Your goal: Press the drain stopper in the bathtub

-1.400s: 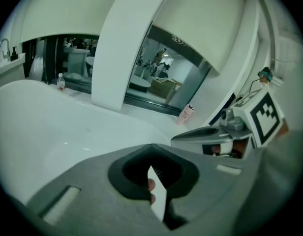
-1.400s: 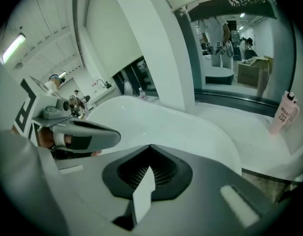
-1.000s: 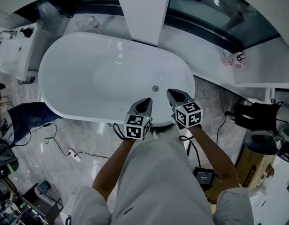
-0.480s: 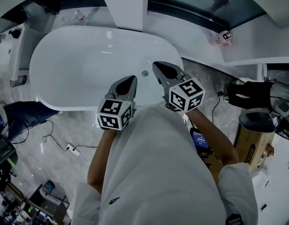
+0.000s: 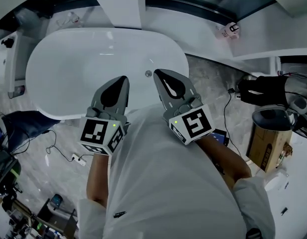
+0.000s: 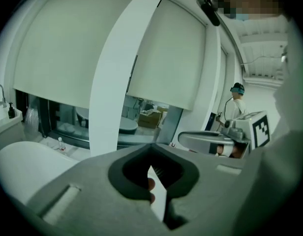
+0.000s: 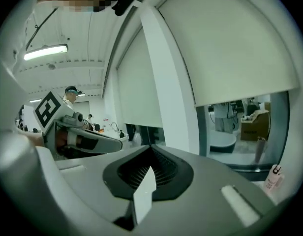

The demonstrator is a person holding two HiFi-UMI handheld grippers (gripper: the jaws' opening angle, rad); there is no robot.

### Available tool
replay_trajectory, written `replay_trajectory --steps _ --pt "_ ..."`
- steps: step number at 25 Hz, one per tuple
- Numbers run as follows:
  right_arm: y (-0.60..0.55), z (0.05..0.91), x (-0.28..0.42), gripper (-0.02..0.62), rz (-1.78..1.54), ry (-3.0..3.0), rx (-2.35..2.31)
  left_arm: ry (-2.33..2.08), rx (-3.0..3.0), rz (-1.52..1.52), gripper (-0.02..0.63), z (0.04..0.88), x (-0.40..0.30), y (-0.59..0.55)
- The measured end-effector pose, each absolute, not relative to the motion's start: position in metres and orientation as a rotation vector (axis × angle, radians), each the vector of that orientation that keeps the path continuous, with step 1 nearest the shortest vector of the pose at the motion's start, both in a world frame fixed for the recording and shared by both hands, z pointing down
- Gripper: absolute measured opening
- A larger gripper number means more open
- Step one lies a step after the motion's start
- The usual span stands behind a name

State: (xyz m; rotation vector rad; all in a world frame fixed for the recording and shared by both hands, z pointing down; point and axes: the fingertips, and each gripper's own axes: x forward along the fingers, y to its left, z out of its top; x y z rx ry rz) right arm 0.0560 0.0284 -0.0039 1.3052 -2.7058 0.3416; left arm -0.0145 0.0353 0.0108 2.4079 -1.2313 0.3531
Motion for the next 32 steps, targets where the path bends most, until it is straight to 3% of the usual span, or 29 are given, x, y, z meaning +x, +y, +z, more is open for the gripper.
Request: replay_trajectory --steps 6,32 --pt "0.048 -0.034 0.053 -0.005 0.123 -2.607 1.436 -1.324 2.385 0.275 0.000 -0.007 -0.001 0.051" --pt "0.097 -0.017 0.062 -0.006 0.185 -2.581 1.348 -1.288 2.355 0.212 0.000 0.008 0.016 0.095"
